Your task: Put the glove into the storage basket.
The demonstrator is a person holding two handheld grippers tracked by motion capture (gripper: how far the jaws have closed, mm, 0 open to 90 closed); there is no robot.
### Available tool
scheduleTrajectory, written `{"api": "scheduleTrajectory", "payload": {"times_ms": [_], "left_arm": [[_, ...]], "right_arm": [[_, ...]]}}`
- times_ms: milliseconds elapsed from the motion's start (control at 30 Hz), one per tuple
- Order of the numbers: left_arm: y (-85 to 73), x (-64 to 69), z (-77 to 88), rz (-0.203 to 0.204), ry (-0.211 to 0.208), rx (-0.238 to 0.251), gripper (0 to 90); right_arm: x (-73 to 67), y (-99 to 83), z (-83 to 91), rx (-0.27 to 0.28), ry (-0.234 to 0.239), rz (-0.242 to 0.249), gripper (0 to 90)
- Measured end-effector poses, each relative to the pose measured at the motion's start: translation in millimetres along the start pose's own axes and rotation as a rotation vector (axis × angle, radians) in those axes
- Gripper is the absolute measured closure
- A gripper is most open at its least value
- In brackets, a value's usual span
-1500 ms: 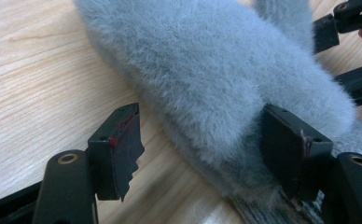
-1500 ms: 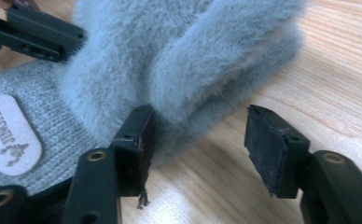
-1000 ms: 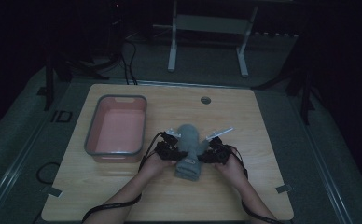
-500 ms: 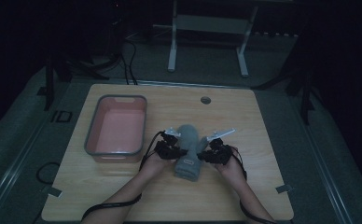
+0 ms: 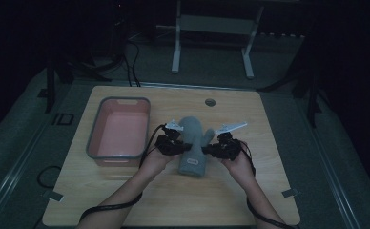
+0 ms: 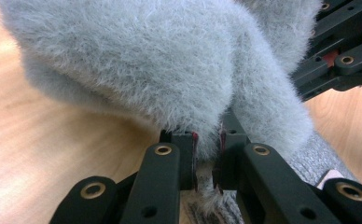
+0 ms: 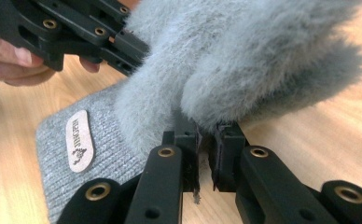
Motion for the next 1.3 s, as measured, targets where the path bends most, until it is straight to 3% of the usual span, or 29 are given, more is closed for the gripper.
{"api": "scheduleTrajectory", "payload": {"times_ms": [333, 467, 667, 1100, 1300], "left_arm": [[19.1, -10.1, 29.3, -0.019, 0.023, 0.032, 82.5], [32.8, -22.8, 51.1, -0.035, 0.051, 0.05, 82.4], [43.5, -41.4, 77.8, -0.036, 0.088, 0.062, 82.4], [44.3, -96.4, 136.0, -0.017, 0.174, 0.072, 82.4], [34.2, -124.1, 155.2, 0.03, 0.207, 0.065, 82.3]], "right_arm": [[-17.4, 33.4, 7.5, 0.03, 0.006, 0.055, 83.1], [-27.6, 54.8, 7.3, 0.031, -0.008, 0.1, 83.2], [-39.6, 87.0, 2.5, 0.043, 0.011, 0.131, 83.1], [-70.1, 152.0, -36.7, 0.022, 0.057, 0.212, 83.2], [-84.8, 174.8, -64.1, -0.004, 0.061, 0.243, 83.2]]}}
Point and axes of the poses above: each handheld gripper's, and its own axes: z roughly backward along the jaws, y roughly out of its top, x roughly to its right, the point moved 7 cm from there along -z, roughly forward along the jaws, and after that the axes turned 13 degrees about y, right-handed, at the moved point
